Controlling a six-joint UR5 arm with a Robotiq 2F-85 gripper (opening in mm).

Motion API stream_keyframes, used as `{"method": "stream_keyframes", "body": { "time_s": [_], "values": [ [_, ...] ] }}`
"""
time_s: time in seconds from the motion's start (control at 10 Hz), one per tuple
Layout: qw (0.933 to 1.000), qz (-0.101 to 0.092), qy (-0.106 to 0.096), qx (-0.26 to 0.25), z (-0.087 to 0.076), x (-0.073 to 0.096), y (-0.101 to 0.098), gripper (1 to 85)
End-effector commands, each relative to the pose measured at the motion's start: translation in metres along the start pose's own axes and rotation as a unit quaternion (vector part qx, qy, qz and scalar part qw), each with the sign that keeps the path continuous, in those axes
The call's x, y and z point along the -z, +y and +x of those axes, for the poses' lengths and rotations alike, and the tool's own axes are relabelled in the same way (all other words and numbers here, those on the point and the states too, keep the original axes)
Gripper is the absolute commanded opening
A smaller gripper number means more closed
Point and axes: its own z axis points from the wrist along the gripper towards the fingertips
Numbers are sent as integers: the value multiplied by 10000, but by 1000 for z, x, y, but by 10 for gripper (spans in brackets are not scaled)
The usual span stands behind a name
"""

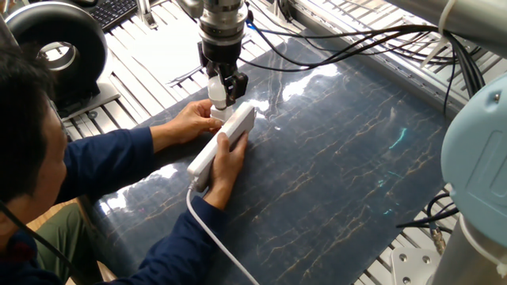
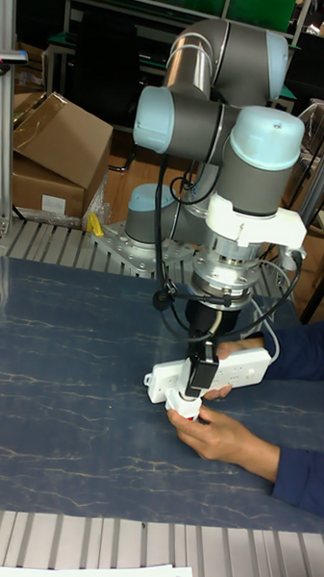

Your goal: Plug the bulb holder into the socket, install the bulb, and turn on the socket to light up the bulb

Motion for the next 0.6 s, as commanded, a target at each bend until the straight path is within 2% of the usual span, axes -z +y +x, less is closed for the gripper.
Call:
{"method": "stream_keyframes", "body": {
  "time_s": [0.0, 0.2, 0.3, 0.4, 0.5],
  "values": [
    [9999, -16, -21, -135, -3, 1, 1, 520],
    [9994, 70, 77, -344, 1, 0, -3, 320],
    [9982, 242, 216, -507, 6, -1, -9, 13],
    [9970, 110, 228, -733, 2, -4, 1, 10],
    [9944, 58, 240, -1032, -2, -7, 7, 10]
  ]
}}
